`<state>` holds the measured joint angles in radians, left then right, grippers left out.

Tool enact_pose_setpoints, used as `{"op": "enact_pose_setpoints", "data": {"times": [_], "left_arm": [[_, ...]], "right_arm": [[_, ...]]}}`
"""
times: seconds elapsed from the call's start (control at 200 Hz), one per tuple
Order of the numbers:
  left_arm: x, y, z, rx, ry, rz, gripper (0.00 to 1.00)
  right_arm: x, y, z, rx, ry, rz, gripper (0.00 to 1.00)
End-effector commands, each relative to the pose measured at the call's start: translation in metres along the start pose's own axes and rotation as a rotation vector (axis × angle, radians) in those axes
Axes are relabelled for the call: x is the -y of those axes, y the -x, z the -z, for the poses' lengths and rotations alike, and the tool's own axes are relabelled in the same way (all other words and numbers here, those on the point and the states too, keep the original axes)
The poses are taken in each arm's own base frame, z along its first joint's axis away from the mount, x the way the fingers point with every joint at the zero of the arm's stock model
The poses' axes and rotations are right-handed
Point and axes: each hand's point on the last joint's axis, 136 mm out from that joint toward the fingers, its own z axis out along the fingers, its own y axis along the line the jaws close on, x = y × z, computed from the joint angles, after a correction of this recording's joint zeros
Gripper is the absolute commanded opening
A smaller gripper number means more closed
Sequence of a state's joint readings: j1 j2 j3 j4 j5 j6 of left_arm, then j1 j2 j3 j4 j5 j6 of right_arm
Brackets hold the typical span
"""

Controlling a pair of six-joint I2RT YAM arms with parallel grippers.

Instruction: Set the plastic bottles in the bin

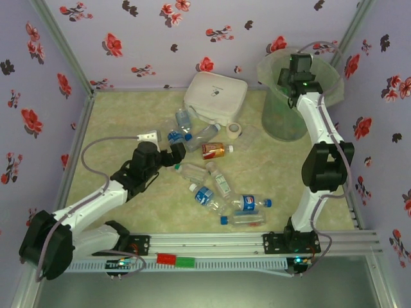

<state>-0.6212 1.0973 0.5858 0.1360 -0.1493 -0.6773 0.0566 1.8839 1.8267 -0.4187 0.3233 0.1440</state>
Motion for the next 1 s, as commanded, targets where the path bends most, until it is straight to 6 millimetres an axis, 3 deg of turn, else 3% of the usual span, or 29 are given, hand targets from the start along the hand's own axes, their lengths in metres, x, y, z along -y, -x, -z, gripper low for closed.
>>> {"op": "enact_pose_setpoints", "data": {"times": [0.0, 0.11, 0.265, 0.345, 0.44, 0.56, 0.63, 0.76, 0.885, 0.995], "left_arm": [[0.005, 0.006, 0.0, -0.006, -0.01, -0.014, 1.0], [0.007, 0.007, -0.001, -0.005, -0.016, -0.018, 1.0], [0.012, 0.008, -0.005, -0.011, -0.036, -0.049, 1.0], [0.015, 0.008, -0.006, -0.016, -0.044, -0.074, 1.0], [0.017, 0.009, -0.008, -0.019, -0.049, -0.103, 1.0], [0.02, 0.012, -0.01, -0.013, -0.055, -0.13, 1.0], [0.021, 0.014, -0.01, -0.008, -0.057, -0.141, 1.0], [0.02, 0.013, -0.012, -0.004, -0.06, -0.149, 1.0], [0.017, 0.01, -0.014, -0.013, -0.051, -0.151, 1.0], [0.014, 0.007, -0.017, -0.02, -0.046, -0.151, 1.0]], "right_arm": [[0.009, 0.034, 0.022, 0.075, -0.015, -0.039, 0.84], [0.013, 0.051, 0.044, 0.114, -0.005, -0.065, 0.99], [0.011, 0.07, 0.09, 0.152, 0.066, -0.117, 1.0], [0.005, 0.067, 0.116, 0.15, 0.094, -0.113, 1.0], [-0.009, 0.05, 0.146, 0.129, 0.117, -0.075, 0.99], [-0.034, 0.009, 0.183, 0.076, 0.156, 0.041, 0.99], [-0.055, -0.025, 0.204, 0.017, 0.224, 0.12, 1.0], [-0.076, -0.096, 0.234, -0.159, 0.314, 0.121, 1.0], [-0.084, -0.179, 0.251, -0.406, 0.323, 0.093, 1.0], [-0.075, -0.238, 0.261, -0.565, 0.247, 0.072, 1.0]]}}
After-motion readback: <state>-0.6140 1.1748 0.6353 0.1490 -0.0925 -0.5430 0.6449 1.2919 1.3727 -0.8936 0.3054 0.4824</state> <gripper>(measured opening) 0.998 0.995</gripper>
